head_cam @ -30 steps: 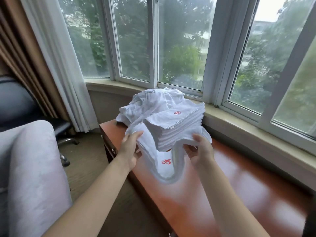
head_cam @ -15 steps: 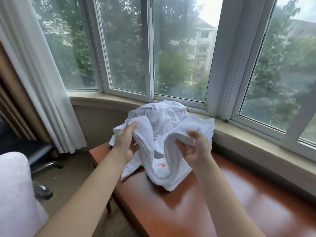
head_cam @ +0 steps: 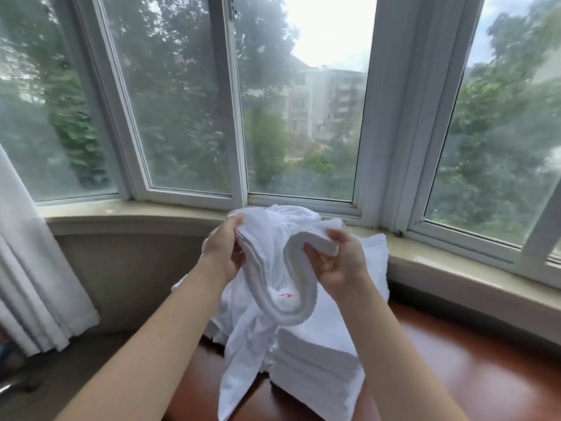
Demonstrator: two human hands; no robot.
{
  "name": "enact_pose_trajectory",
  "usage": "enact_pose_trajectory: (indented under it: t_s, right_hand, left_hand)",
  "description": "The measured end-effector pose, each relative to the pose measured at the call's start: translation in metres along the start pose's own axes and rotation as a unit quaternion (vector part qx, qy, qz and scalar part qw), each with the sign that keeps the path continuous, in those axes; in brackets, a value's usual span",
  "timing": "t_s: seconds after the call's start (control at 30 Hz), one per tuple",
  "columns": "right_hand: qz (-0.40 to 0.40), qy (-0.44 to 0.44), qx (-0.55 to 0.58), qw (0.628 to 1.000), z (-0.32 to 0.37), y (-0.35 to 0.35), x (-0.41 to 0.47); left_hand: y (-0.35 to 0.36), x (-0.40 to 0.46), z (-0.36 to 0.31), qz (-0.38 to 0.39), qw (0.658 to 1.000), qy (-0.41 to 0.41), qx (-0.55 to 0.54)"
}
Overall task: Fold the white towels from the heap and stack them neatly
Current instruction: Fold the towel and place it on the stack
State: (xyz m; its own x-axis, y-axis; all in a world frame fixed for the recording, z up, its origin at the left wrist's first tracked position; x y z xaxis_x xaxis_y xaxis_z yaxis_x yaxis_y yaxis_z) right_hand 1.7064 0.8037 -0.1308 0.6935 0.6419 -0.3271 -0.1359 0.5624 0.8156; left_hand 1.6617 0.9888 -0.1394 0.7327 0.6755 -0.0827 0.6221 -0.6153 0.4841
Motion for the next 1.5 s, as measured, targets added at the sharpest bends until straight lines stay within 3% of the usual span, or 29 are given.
enact_pose_trajectory:
  t_s: [0.2, 0.43, 0.9, 1.2, 1.33, 1.5]
  right_hand:
    - [-0.026, -0.089, 0.051, 0.994, -0.017, 0.039, 0.050]
    - [-0.079, -0.154, 0.081, 0.982, -0.022, 0.059, 0.084]
    - [-0.110, -0.224, 0.156, 0.956, -0.050, 0.056, 0.144]
    - [-0.195, -0.401, 0.213, 0.869, -0.090, 0.048, 0.133]
    - [-0.216, -0.484, 0.190, 0.827, -0.070, 0.047, 0.106]
    - [-0.261, -0.526, 0.134, 0.798, -0.019, 0.042, 0.088]
  left_hand:
    - [-0.009, 0.085, -0.017, 0.101, 0.993, -0.054, 0.030]
    - [-0.003, 0.145, -0.024, 0.156, 0.983, -0.082, 0.056]
    - [-0.005, 0.207, -0.004, 0.238, 0.959, -0.124, 0.091]
    - [0.021, 0.235, 0.007, 0.391, 0.896, -0.175, 0.119]
    - [0.070, 0.216, 0.020, 0.465, 0.856, -0.203, 0.102]
    - [0.148, 0.204, 0.038, 0.541, 0.811, -0.199, 0.106]
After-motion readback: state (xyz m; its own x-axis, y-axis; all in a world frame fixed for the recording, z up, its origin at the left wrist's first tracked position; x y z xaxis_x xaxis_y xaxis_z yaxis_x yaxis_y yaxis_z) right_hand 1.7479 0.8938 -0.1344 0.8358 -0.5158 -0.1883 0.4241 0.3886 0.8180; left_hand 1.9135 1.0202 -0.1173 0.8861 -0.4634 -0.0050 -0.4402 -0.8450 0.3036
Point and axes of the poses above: each hand's wrist, its own x-axis towards the middle knuckle, its own y-axis out of the palm, z = x × y, the point moved 9 cm from there along x, towards the middle knuckle, and after that the axes turned 9 degrees about y, right-handed, at the moved point
